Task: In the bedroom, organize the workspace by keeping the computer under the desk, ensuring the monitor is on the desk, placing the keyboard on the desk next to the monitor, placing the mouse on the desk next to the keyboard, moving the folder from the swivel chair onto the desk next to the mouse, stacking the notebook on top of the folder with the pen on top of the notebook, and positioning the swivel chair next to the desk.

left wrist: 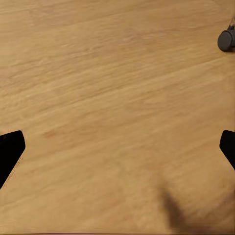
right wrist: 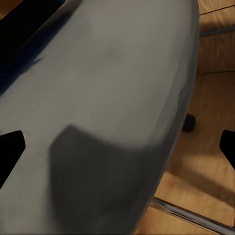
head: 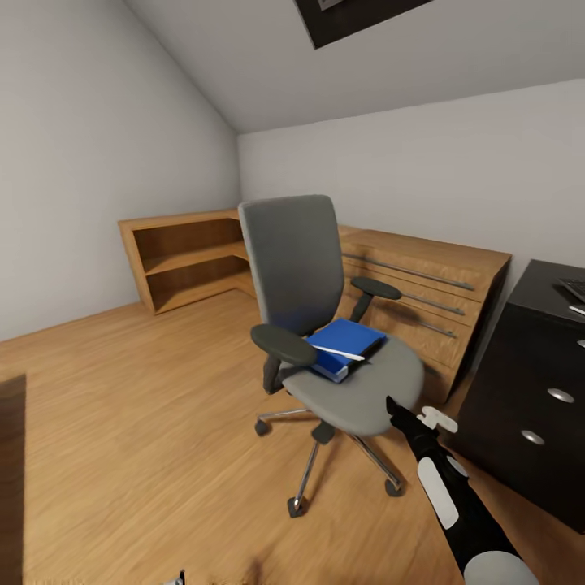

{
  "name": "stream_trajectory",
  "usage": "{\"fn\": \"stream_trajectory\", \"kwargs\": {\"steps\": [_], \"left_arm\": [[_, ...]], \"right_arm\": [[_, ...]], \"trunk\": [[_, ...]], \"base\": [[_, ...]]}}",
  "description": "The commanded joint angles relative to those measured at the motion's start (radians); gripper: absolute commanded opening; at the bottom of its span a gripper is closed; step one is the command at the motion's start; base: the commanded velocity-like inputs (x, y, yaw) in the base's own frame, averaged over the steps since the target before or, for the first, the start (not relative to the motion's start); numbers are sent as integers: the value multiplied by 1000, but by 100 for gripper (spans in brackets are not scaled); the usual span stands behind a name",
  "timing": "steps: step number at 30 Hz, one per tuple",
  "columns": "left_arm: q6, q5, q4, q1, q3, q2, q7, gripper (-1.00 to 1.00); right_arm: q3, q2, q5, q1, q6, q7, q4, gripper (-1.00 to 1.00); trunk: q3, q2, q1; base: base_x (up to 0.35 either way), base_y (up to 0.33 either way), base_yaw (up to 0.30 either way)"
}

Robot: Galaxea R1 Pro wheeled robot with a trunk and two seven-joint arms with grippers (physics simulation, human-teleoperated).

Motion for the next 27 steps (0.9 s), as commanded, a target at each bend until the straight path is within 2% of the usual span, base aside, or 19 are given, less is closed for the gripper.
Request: {"fn": "stream_trajectory", "kwargs": {"steps": [1, 16, 27], "left_arm": [[-3, 0, 1, -1, 1, 0, 2, 100], [-3, 0, 1, -1, 1, 0, 2, 100], [-3, 0, 1, -1, 1, 0, 2, 100]], "right_arm": [[4, 0, -14, 0, 0, 0, 67, 100], [4, 1, -14, 0, -1, 1, 67, 100], [3, 1, -14, 0, -1, 1, 67, 100]], "trunk": [[-2, 0, 0], [-12, 0, 0], [-13, 0, 0]], "base": [[0, 0, 224], [1, 0, 211], [165, 29, 25]]}}
